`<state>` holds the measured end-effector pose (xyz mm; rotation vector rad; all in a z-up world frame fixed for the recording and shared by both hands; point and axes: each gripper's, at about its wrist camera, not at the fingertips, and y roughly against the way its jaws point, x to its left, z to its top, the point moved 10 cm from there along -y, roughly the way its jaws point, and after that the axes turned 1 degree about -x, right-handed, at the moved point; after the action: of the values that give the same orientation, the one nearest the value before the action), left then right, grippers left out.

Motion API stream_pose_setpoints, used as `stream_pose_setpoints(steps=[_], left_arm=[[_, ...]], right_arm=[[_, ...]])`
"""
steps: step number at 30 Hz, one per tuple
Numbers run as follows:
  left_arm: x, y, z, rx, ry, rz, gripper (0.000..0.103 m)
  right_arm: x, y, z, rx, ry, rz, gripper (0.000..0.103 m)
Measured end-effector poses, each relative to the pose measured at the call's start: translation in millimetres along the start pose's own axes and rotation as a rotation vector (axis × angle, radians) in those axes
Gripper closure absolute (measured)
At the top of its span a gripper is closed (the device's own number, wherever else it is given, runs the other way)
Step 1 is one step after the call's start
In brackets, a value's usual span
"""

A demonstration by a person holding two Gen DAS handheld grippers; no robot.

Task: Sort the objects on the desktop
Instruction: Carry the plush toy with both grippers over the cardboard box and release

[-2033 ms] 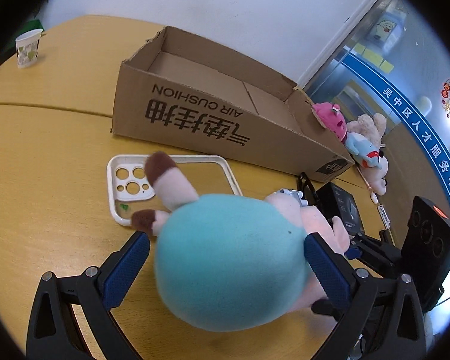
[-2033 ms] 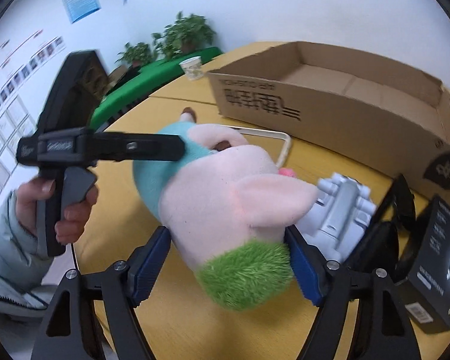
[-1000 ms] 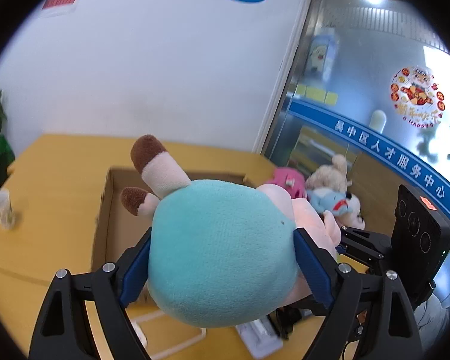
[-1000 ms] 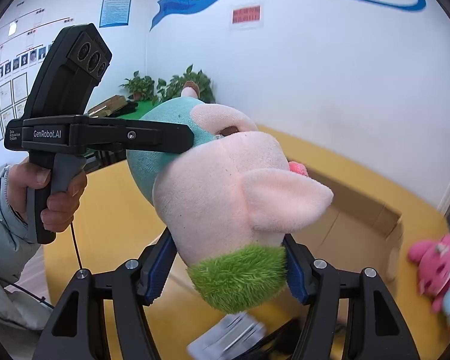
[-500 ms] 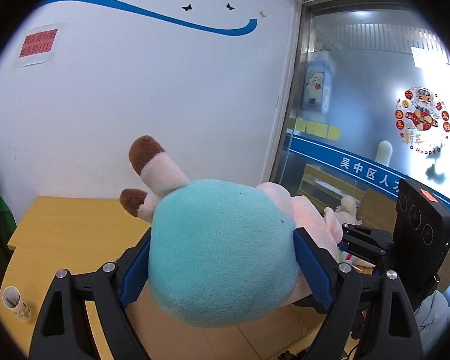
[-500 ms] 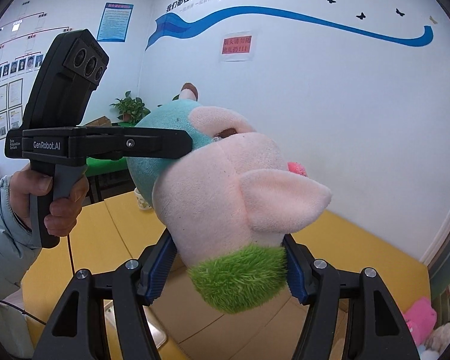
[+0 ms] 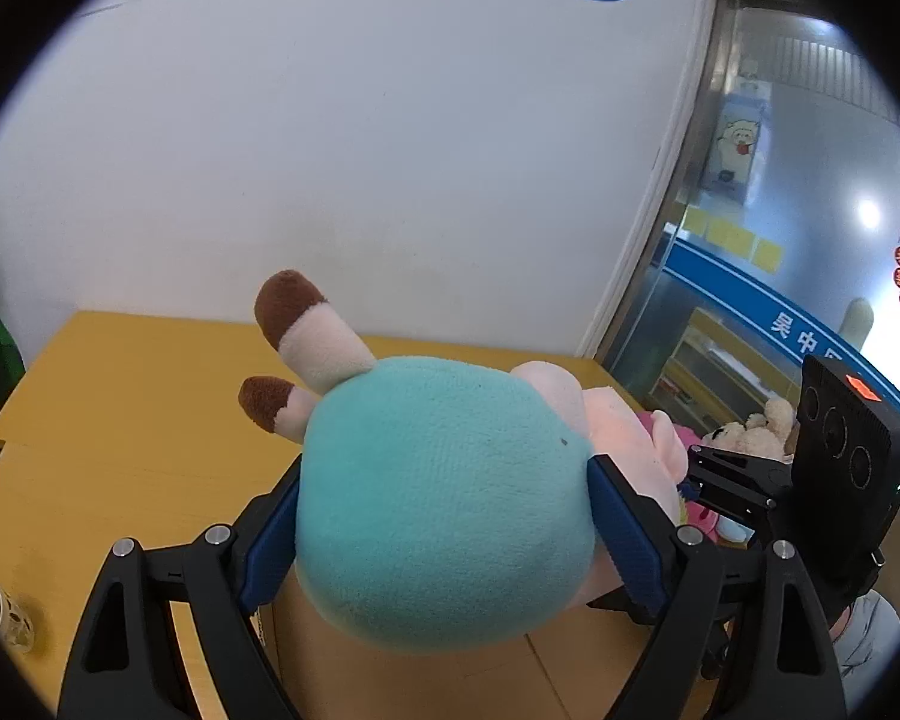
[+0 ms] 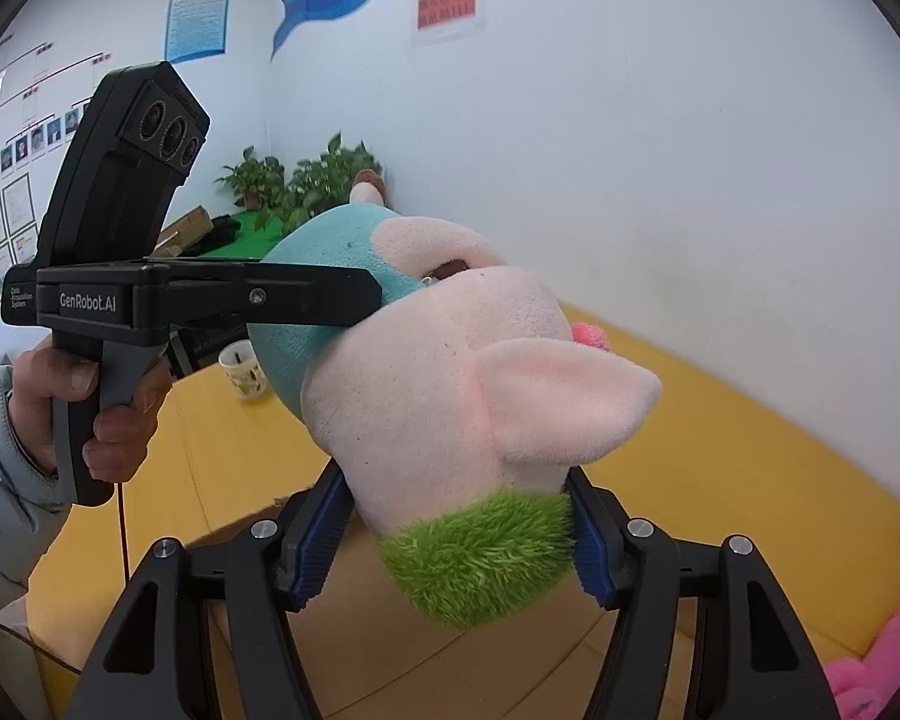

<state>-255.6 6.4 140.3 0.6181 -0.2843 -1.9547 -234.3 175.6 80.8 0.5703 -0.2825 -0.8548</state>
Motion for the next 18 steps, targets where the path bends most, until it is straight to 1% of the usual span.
stream_pose_setpoints(steps=[3,4,6,7,9,12,14,16,17,18], left_arm=[[20.9,-27.9,-16.2,0.06,0.052,0.019,0.015],[30.5,-41.2,-27.2,0.093,0.078,0.028,0.015],[43.2,-56.3,-40.0,0.13,0.113,0.039,0.015],[52.2,-66.2,-49.1,0.158,0.144,0.045,0.015],[64.2,-80.0,-65.6,0.203,0.171,0.062,0.015],[75.3,-99.1,-86.5,0.275,0.179,0.1,0.015],[80.3,-111.8,-102.8,0.331,0.177,0.13,0.015],[81.1,-121.6,-111.6,0.374,0.161,0.161,0.016],[83.4,-125.1,-115.2,0.391,0.154,0.177,0.015],[85.1,-127.1,-119.6,0.406,0.151,0.192,0.015]], right_arm=[[-16.9,-38.3,-21.1,0.062,-0.039,0.026,0.039],[-22.0,-51.1,-29.1,0.084,-0.049,0.031,0.039],[-31.1,-73.6,-45.7,0.117,-0.08,0.049,0.04],[-34.1,-82.1,-49.0,0.126,-0.093,0.057,0.04],[-37.9,-100.7,-65.9,0.157,-0.118,0.073,0.04],[-40.5,-129.6,-94.9,0.229,-0.146,0.074,0.04],[-43.8,-143.2,-122.2,0.277,-0.159,0.062,0.04],[-49.6,-159.3,-135.3,0.315,-0.187,0.047,0.039],[-49.5,-169.9,-134.4,0.327,-0.2,0.044,0.039],[-50.7,-173.7,-141.7,0.335,-0.212,0.037,0.038]])
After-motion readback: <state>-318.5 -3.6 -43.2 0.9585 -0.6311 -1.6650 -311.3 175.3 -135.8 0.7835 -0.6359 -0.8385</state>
